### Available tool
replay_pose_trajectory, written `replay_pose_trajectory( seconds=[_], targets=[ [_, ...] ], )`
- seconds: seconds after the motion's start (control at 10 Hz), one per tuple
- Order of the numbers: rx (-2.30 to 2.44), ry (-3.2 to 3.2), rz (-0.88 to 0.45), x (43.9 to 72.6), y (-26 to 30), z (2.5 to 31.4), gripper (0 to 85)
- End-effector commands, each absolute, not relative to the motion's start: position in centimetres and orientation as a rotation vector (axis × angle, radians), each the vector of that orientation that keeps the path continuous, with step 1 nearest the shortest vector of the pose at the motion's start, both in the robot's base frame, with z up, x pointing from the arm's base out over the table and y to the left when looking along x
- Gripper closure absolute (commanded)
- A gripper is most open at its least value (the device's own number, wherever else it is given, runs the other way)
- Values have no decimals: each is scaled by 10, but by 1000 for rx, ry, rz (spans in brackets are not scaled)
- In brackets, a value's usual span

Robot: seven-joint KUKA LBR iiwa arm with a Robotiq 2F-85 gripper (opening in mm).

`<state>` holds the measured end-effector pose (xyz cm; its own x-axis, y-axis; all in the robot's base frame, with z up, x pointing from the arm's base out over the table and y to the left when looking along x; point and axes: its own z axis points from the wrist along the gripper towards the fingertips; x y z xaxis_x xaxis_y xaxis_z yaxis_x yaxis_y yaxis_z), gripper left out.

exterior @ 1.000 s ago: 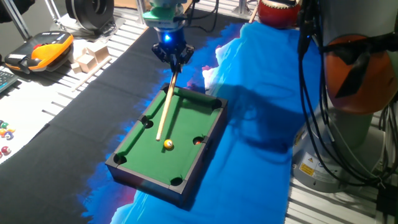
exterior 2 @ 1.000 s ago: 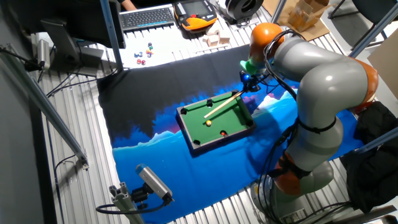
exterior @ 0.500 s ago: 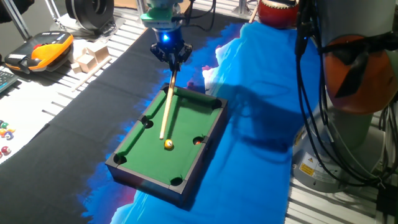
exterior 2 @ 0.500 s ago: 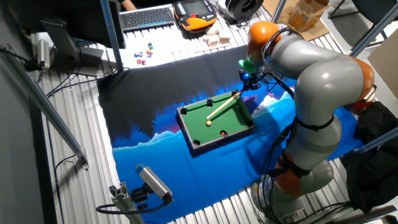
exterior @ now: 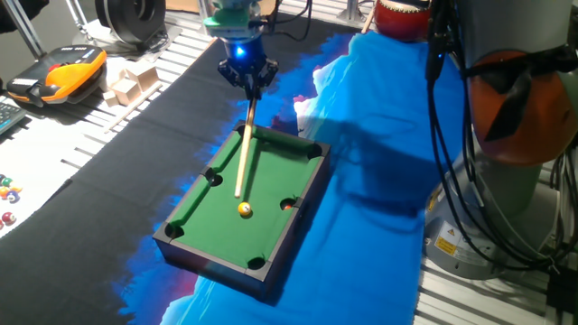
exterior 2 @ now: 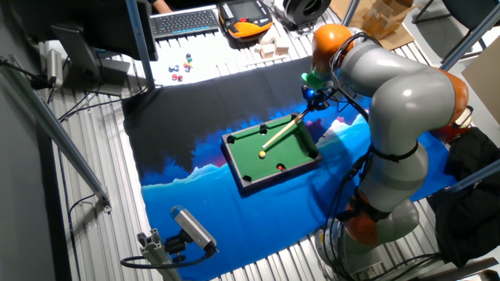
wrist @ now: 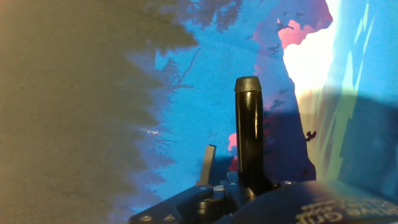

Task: Hit the pool ball

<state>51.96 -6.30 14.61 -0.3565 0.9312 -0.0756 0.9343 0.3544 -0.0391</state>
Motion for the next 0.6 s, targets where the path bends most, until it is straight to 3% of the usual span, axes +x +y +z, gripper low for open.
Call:
replay_pose_trajectory(
  seconds=[0.0,0.5],
  targets=[
    [1746,2559,-118,521,-63,145,850],
    [1693,2584,-140,528,-63,141,850]
  ],
)
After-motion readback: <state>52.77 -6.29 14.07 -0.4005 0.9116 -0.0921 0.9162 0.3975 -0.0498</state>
